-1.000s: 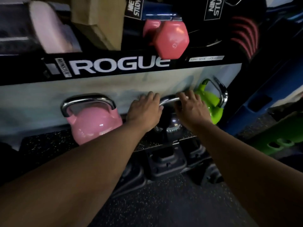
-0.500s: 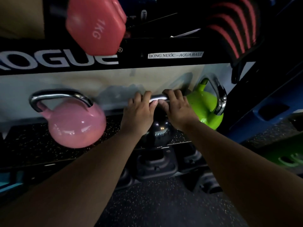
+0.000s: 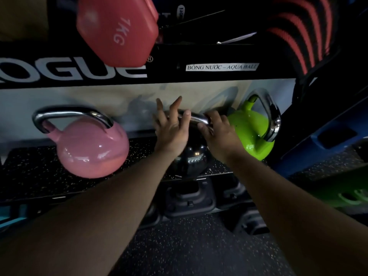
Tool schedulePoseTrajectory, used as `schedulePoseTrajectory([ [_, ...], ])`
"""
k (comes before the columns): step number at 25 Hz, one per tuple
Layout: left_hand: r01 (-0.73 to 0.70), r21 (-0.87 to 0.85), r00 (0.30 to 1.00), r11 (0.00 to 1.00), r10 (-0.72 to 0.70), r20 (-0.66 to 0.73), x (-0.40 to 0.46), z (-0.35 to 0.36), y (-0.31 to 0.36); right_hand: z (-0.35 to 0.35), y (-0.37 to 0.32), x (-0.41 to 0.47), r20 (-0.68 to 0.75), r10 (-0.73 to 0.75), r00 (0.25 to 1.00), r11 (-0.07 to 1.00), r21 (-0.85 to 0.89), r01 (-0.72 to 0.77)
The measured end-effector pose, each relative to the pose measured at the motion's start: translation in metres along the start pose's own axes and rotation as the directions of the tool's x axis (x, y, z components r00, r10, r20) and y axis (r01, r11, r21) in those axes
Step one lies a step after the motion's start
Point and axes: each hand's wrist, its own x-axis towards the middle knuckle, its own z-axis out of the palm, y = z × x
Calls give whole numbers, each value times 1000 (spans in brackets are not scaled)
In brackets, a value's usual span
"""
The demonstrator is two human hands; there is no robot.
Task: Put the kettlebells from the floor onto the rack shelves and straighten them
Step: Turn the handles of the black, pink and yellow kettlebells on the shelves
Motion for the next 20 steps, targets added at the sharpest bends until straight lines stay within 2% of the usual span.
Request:
schedulePoseTrajectory([
  [3, 191, -143, 981, 971, -188, 36, 0, 6, 0, 4, 2, -14, 31, 103, 994, 965, 237, -108],
  [5, 238, -232, 971, 943, -234, 43, -5, 8, 6, 8, -2, -15, 51, 162, 986, 909, 382, -169],
  [9, 220, -274, 965, 936, -167, 203, 27, -8, 8, 30, -14, -31, 24, 172, 985, 863, 478, -163],
  [11, 215, -252, 949, 944, -142, 280, 32, -7, 3, 31, -12, -33, 38, 205, 978, 793, 579, -189],
  [14, 128, -236, 977, 963, -81, 198, -1, 6, -2, 29, -15, -27, 41, 255, 966, 686, 696, -211],
  [18, 183, -286, 970, 941, -125, 208, 15, 5, 2, 46, -30, -30, 43, 275, 961, 627, 749, -213],
  [20, 163, -288, 974, 944, -107, 200, 25, 9, 4, 49, -34, -29, 57, 277, 959, 589, 779, -216],
])
